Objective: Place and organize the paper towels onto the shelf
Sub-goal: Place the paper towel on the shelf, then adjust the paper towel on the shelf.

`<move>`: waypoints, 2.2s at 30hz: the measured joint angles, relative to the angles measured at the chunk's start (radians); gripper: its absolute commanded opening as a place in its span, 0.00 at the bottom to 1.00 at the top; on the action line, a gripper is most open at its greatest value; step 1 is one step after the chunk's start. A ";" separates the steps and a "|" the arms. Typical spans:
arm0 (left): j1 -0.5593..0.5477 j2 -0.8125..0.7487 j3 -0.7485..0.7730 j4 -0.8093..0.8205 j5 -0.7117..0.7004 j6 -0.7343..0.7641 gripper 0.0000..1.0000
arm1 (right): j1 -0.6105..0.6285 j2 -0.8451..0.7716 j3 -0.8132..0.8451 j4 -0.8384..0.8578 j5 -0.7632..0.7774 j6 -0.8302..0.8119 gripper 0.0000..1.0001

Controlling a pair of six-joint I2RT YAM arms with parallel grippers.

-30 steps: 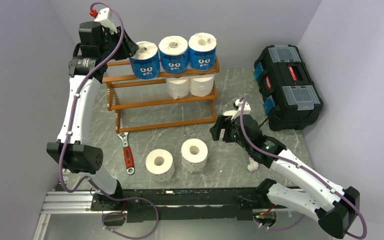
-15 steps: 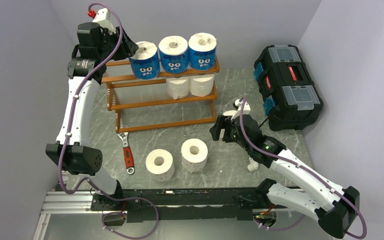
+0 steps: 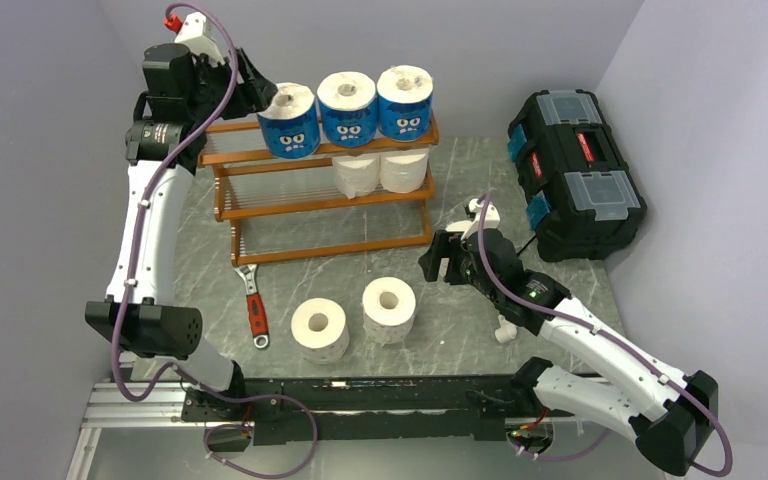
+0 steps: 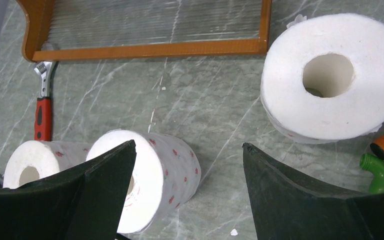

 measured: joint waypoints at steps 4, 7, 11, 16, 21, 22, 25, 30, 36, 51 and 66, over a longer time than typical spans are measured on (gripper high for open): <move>0.000 -0.016 0.000 0.001 -0.002 0.003 0.82 | 0.000 0.000 0.000 0.000 0.000 0.000 0.80; 0.000 -0.057 -0.031 0.016 -0.006 0.006 0.84 | 0.000 0.000 0.000 0.000 0.000 0.000 0.80; 0.001 -0.196 -0.194 0.124 -0.009 0.008 0.87 | 0.000 -0.002 0.000 0.000 0.000 0.000 0.80; 0.001 -0.474 -0.574 0.366 -0.003 0.051 0.96 | 0.000 -0.005 -0.003 0.003 -0.005 -0.002 0.80; 0.001 -0.614 -0.769 0.512 0.045 0.130 0.99 | 0.000 -0.005 -0.010 0.011 -0.008 -0.002 0.80; 0.001 -0.626 -0.793 0.531 0.061 0.147 0.99 | 0.000 -0.004 -0.011 0.013 -0.010 -0.002 0.80; 0.001 -0.630 -0.834 0.563 0.097 0.186 0.99 | 0.000 -0.001 -0.012 0.019 -0.018 -0.002 0.80; 0.001 -0.579 -0.869 0.602 0.132 0.222 0.99 | 0.000 0.006 -0.012 0.026 -0.029 -0.002 0.80; 0.001 -0.494 -0.907 0.671 0.163 0.229 0.99 | 0.000 0.006 -0.012 0.026 -0.030 -0.002 0.80; 0.001 -0.355 -0.854 0.760 0.202 0.237 0.98 | 0.000 0.011 -0.012 0.026 -0.025 -0.012 0.80; 0.011 -0.271 -0.816 0.826 0.262 0.243 0.91 | 0.000 0.010 -0.017 0.029 0.000 -0.025 0.81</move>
